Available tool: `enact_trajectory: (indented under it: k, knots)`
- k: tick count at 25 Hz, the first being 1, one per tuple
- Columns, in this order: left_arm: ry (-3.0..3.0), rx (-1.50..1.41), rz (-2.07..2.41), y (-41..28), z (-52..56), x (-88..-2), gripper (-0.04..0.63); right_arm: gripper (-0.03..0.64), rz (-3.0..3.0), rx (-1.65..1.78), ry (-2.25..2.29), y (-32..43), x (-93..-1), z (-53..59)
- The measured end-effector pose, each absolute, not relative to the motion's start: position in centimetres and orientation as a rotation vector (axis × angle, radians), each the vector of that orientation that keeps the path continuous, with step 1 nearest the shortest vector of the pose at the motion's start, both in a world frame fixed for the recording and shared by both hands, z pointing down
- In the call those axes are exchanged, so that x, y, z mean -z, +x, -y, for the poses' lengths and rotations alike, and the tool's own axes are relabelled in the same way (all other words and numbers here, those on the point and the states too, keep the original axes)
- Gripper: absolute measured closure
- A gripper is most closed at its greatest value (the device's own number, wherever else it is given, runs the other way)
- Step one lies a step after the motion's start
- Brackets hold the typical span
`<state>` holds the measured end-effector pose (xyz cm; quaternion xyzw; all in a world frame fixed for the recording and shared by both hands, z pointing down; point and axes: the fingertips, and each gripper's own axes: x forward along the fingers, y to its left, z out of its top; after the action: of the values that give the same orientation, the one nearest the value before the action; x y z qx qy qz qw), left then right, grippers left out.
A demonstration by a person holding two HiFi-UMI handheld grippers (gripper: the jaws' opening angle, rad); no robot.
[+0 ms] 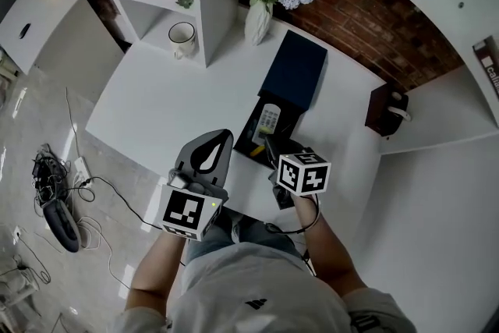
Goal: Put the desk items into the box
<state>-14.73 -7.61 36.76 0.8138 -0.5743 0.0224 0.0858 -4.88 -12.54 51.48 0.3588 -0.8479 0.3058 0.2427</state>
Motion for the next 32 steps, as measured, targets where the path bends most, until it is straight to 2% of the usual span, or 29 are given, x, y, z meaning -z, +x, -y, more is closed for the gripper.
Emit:
enact_trajectory:
  k: [17, 32]
  knots:
    - [2.638, -0.074, 1.429, -9.0, 8.9, -35.5, 0.584, 0.609, 2.634, -0.684, 1.065, -3.5, -40.3, 10.9]
    - [2.780, -0.084, 1.217, -4.2, 7.9, -34.2, 0.584, 0.609, 2.764, -0.413, 1.192, -0.7, -33.3, 7.0]
